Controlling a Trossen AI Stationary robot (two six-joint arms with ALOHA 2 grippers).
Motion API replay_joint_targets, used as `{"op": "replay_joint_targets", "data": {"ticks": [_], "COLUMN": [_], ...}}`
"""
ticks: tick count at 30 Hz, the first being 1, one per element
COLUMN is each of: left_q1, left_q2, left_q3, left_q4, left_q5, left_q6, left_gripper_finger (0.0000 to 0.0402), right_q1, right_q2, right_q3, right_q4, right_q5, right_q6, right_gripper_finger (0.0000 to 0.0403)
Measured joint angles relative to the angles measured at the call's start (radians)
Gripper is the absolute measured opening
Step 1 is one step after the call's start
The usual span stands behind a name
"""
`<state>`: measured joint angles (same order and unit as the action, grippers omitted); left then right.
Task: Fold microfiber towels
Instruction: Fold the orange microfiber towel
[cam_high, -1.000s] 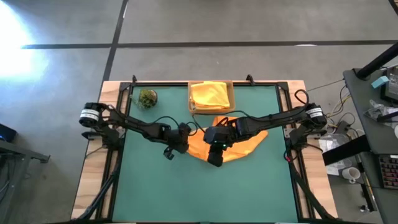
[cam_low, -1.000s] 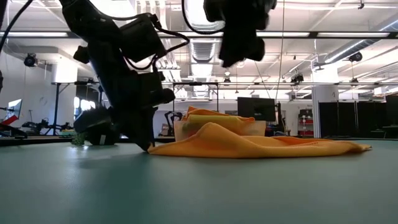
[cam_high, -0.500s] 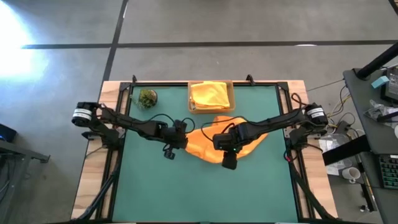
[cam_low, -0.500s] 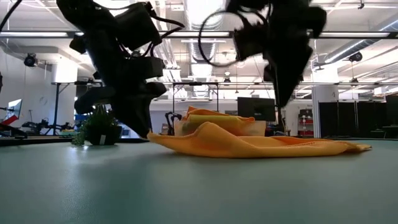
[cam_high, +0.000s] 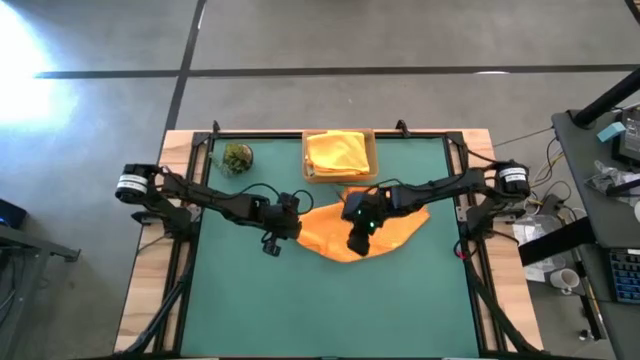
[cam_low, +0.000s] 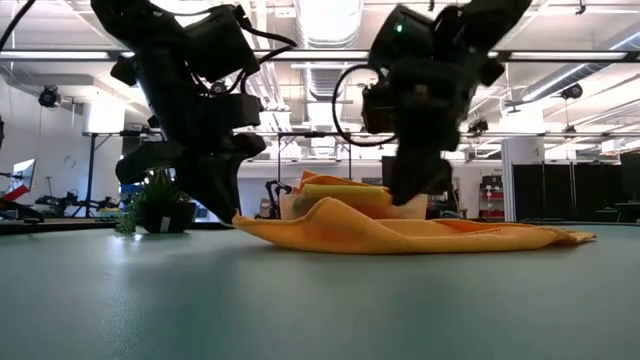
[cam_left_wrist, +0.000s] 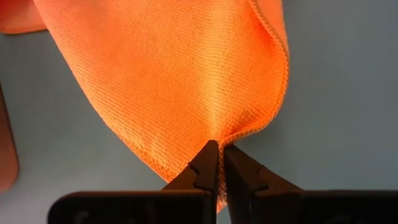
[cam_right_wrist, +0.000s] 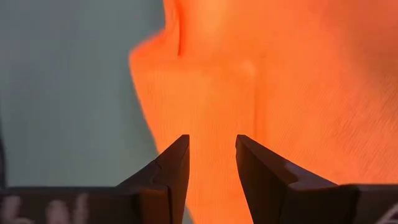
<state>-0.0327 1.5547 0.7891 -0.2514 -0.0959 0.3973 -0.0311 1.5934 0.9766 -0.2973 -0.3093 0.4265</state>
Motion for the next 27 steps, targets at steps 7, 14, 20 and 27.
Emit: {"op": "replay_joint_targets", "data": {"ticks": [7, 14, 20, 27], "left_q1": [0.000, 0.000, 0.000, 0.000], "left_q2": [0.000, 0.000, -0.001, -0.001], "left_q3": [-0.001, -0.001, -0.002, -0.002], "left_q4": [-0.002, 0.006, 0.007, 0.007], "left_q5": [0.000, -0.013, -0.044, -0.045], "left_q6": [-0.001, -0.113, -0.299, -0.470], "left_gripper_finger": [0.0000, 0.0000, 0.0000, 0.0000], "right_q1": [-0.111, -0.129, -0.129, -0.129], "right_q2": [-0.002, 0.037, 0.112, 0.172], "right_q3": [-0.047, 0.001, 0.085, 0.167], "right_q4": [0.162, 0.165, 0.142, 0.031], "right_q5": [-0.129, -0.128, -0.129, -0.144], "right_q6": [-0.007, -0.179, -0.333, -0.577], "right_gripper_finger": [0.0122, 0.0126, 0.0137, 0.0157]}}
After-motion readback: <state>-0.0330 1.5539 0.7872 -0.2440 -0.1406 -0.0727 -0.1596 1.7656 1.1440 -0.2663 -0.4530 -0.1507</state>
